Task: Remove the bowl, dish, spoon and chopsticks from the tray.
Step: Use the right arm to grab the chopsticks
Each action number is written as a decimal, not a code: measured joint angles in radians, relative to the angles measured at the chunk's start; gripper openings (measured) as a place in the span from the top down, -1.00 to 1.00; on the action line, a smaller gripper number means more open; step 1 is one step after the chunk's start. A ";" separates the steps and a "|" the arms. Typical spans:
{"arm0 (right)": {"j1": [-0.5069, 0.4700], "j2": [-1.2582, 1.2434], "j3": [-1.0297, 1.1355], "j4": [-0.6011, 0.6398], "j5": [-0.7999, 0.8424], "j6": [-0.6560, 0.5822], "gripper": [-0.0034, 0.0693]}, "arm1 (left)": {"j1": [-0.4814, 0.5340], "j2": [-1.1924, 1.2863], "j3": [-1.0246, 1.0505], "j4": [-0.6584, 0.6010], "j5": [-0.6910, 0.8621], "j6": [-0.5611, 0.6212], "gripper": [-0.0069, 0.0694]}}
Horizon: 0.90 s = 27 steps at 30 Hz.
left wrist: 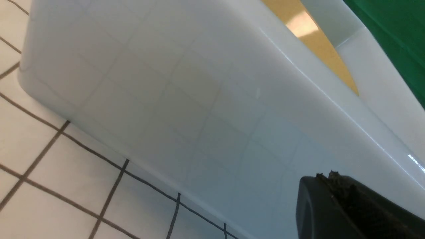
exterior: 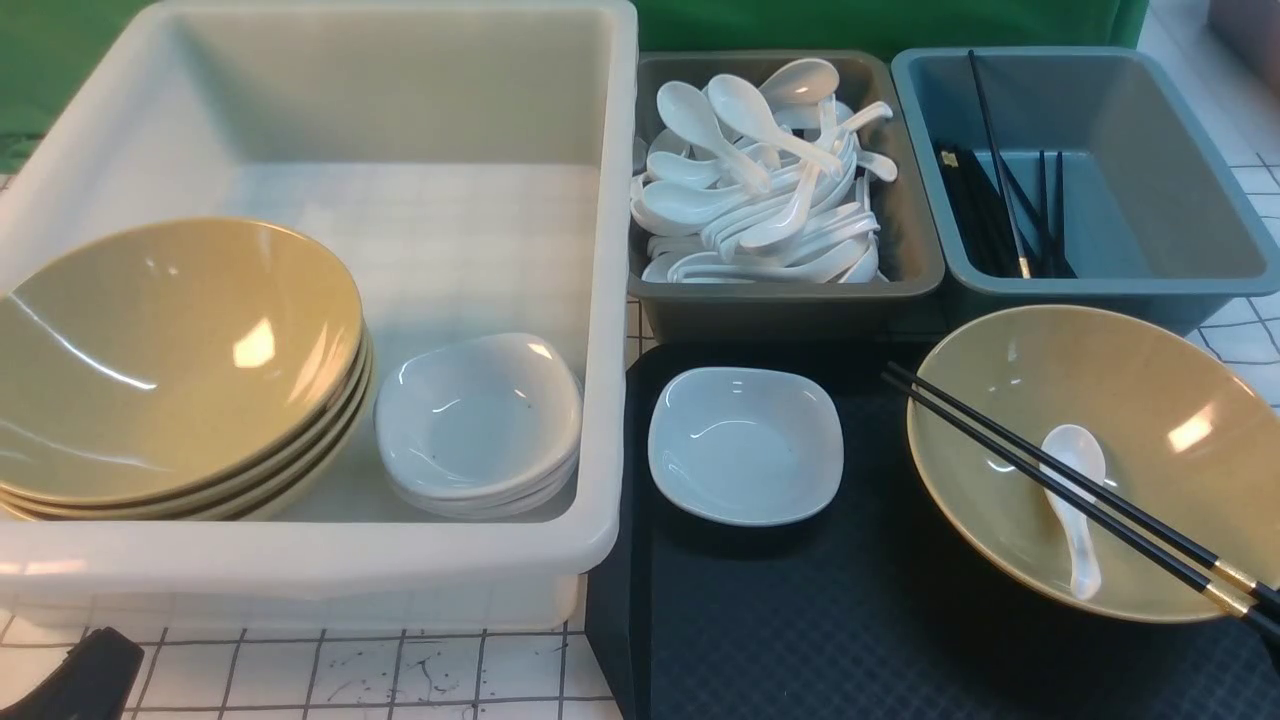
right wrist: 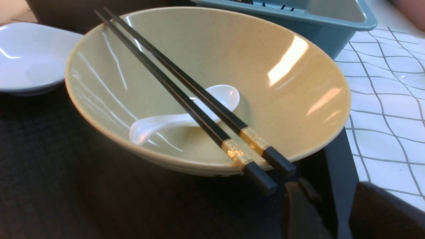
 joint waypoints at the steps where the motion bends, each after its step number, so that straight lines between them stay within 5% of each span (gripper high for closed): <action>1: 0.000 0.000 0.000 0.000 0.000 0.000 0.26 | 0.000 0.000 0.000 0.000 0.000 0.000 0.82; 18: 0.000 0.000 0.000 0.000 0.000 0.000 0.26 | 0.000 0.000 0.000 -0.006 -0.004 -0.001 0.82; 27: 0.000 0.000 0.000 0.000 0.000 0.000 0.26 | 0.000 0.000 0.005 -0.418 -0.105 -0.119 0.82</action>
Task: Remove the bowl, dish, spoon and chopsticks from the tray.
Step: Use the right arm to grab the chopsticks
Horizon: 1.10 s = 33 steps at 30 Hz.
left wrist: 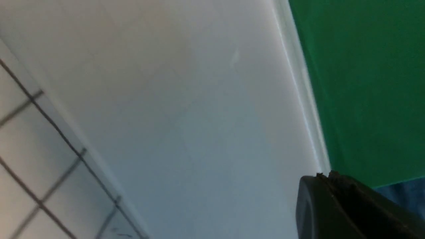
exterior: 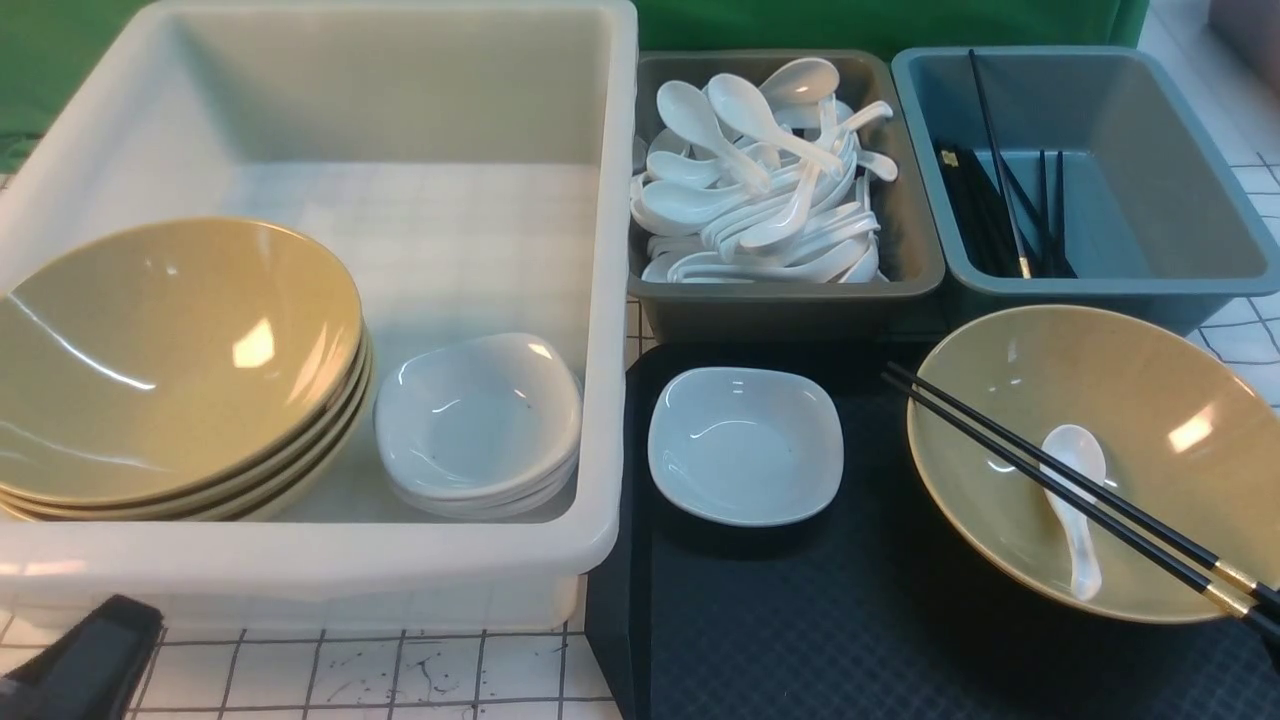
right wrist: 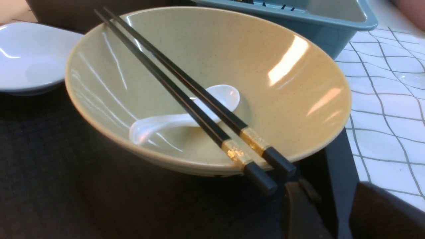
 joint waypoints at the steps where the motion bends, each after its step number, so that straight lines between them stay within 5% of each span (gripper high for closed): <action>1: 0.000 0.000 0.000 0.000 0.000 0.000 0.26 | 0.000 0.000 0.000 -0.043 -0.015 -0.002 0.82; 7: 0.000 0.000 0.000 0.000 0.000 0.000 0.26 | 0.000 0.000 0.000 -0.199 -0.110 -0.012 0.82; 17: 0.000 0.000 0.001 0.008 -0.019 0.031 0.26 | 0.000 0.000 0.000 -0.220 -0.110 0.027 0.82; 20: 0.000 0.000 0.008 0.051 -0.063 0.156 0.26 | 0.000 0.000 0.000 -0.220 -0.109 0.034 0.82; 25: 0.000 0.000 0.016 0.113 -0.180 0.564 0.26 | -0.001 0.000 -0.017 -0.232 -0.075 0.047 0.82; 29: 0.022 0.000 0.015 0.125 -0.204 0.689 0.27 | -0.023 0.014 -0.197 -0.205 0.118 0.223 0.82; 33: 0.131 0.042 -0.082 0.130 -0.081 0.668 0.42 | -0.030 0.110 -0.372 -0.175 0.332 0.432 0.82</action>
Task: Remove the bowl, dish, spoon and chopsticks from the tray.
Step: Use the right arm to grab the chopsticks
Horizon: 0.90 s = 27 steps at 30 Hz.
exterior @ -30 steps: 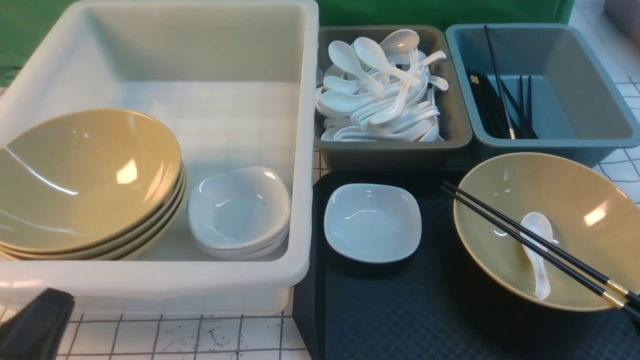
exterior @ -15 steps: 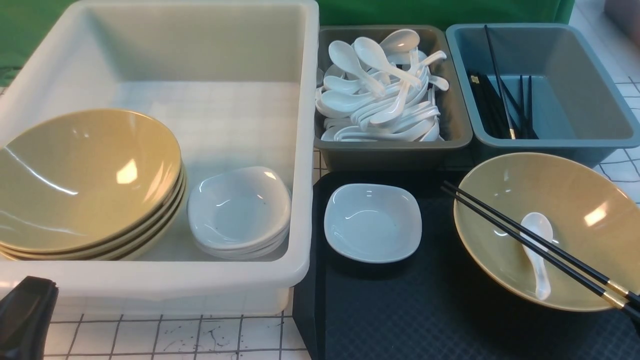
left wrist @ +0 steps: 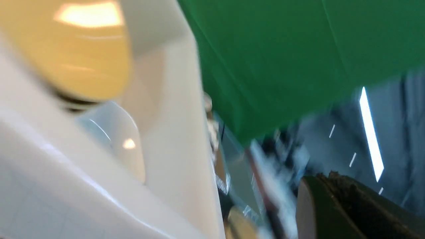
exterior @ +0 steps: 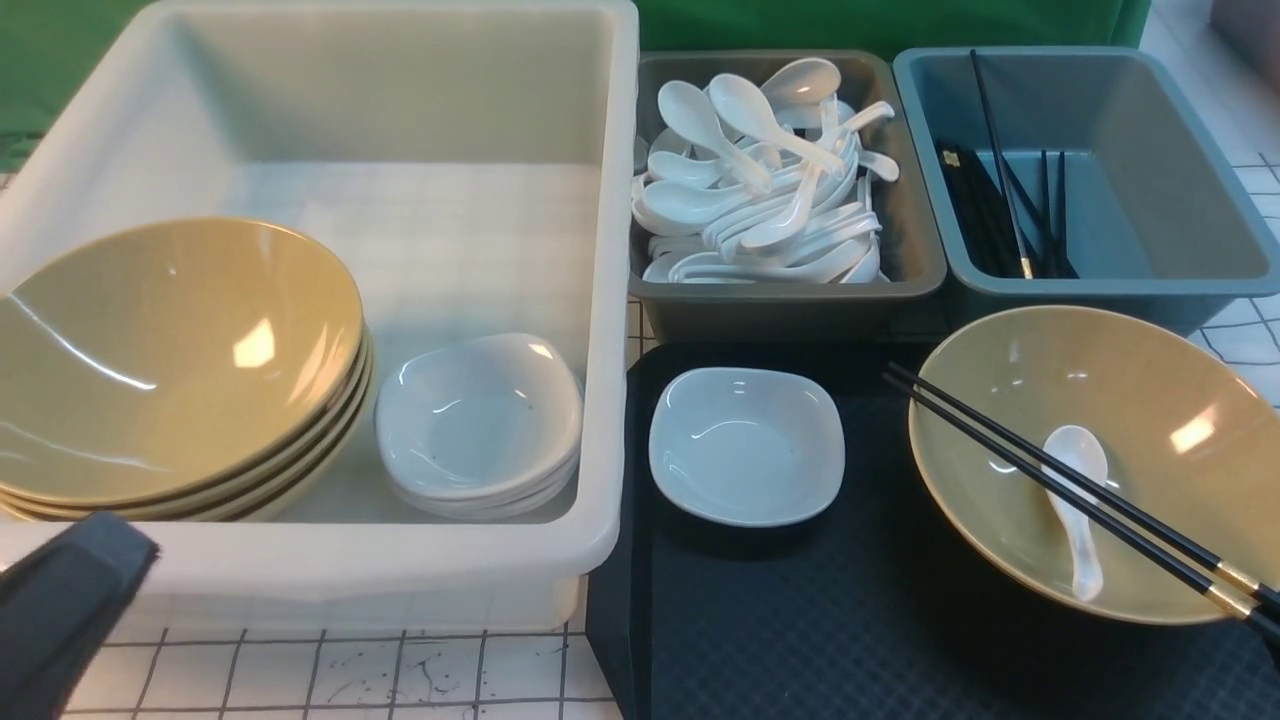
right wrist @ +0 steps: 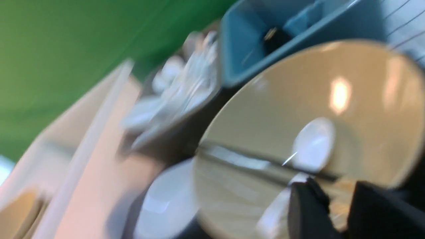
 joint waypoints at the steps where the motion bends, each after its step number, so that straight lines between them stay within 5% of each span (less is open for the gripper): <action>1: 0.047 0.029 -0.054 0.000 0.048 -0.034 0.47 | 0.000 0.051 -0.059 0.010 0.067 0.072 0.82; 10: 0.435 0.410 -0.579 -0.083 0.614 -0.322 0.64 | -0.093 0.363 -0.309 0.066 0.389 0.495 0.82; 14: 0.520 0.584 -0.746 -0.160 0.822 -0.427 0.64 | -0.188 0.455 -0.367 0.098 0.419 0.574 0.82; 23: 0.538 0.905 -1.024 -0.160 0.980 -0.723 0.64 | -0.339 0.615 -0.500 0.149 0.409 0.640 0.82; 27: 0.459 1.001 -1.081 -0.140 0.980 -0.873 0.65 | -0.384 0.637 -0.531 0.152 0.407 0.651 0.82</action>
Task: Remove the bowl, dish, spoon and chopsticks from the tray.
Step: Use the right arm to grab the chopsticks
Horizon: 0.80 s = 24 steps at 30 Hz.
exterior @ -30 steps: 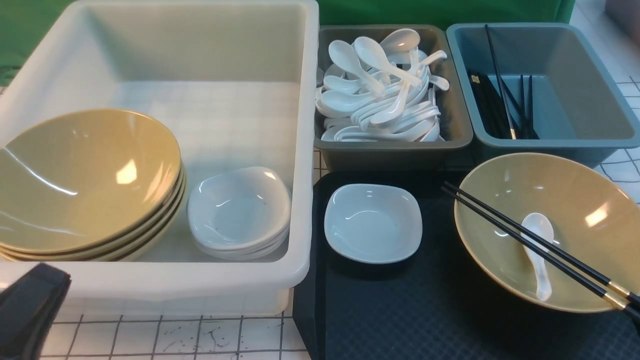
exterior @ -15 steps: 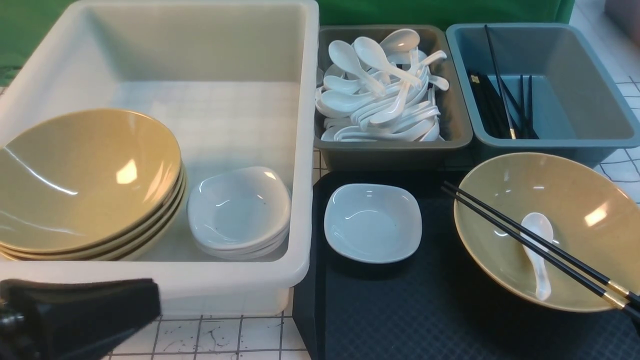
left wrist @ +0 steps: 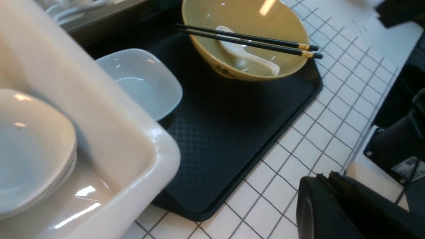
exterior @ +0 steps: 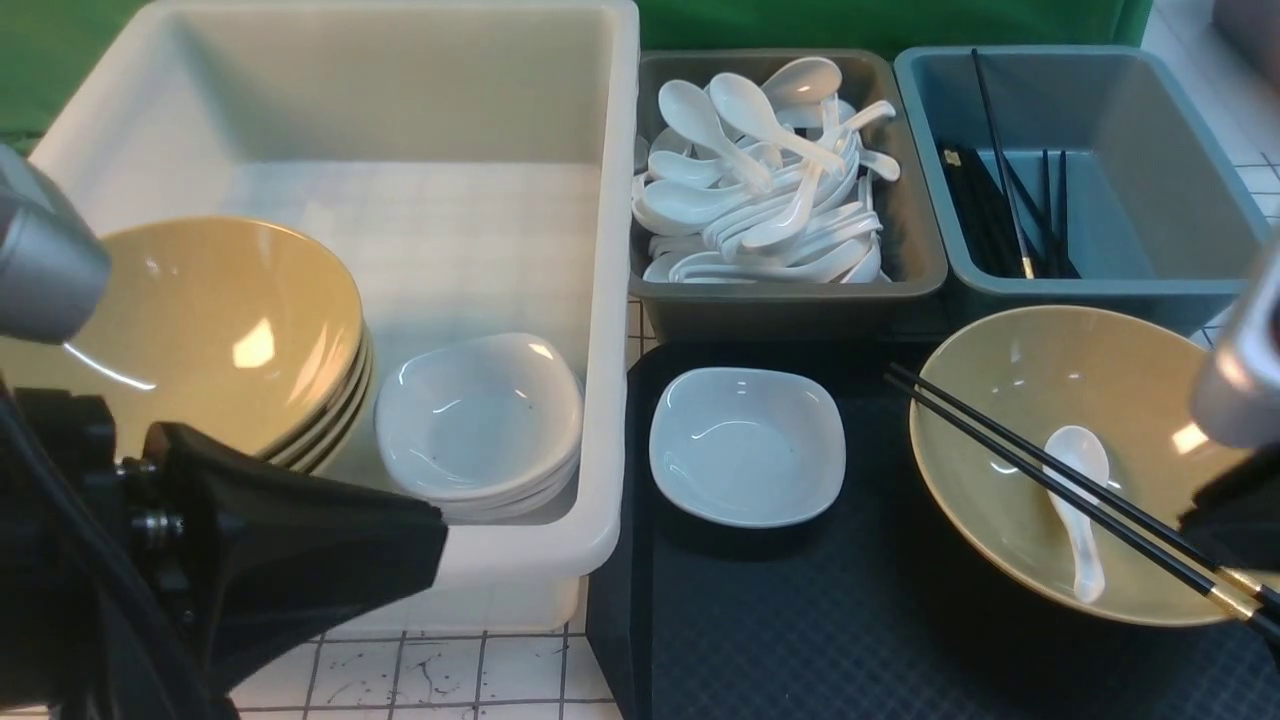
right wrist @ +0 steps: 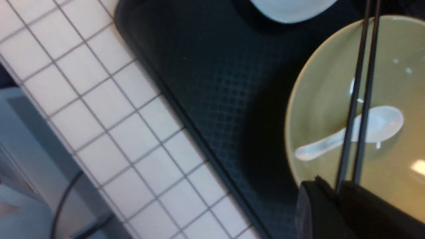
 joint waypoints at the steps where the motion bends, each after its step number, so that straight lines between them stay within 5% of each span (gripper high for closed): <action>1: -0.046 0.016 -0.004 0.009 0.001 -0.035 0.67 | -0.007 0.000 -0.002 0.000 0.001 0.001 0.82; 8: -0.476 0.163 -0.005 0.260 0.000 -0.359 0.84 | -0.023 -0.001 -0.004 -0.050 0.005 0.040 0.82; 12: -0.581 0.249 -0.005 0.313 -0.001 -0.425 0.75 | -0.023 0.000 -0.004 -0.098 0.005 0.086 0.82; 24: -0.482 0.394 0.003 0.241 -0.026 -0.433 -0.67 | -0.023 0.000 -0.004 -0.135 -0.037 0.164 0.82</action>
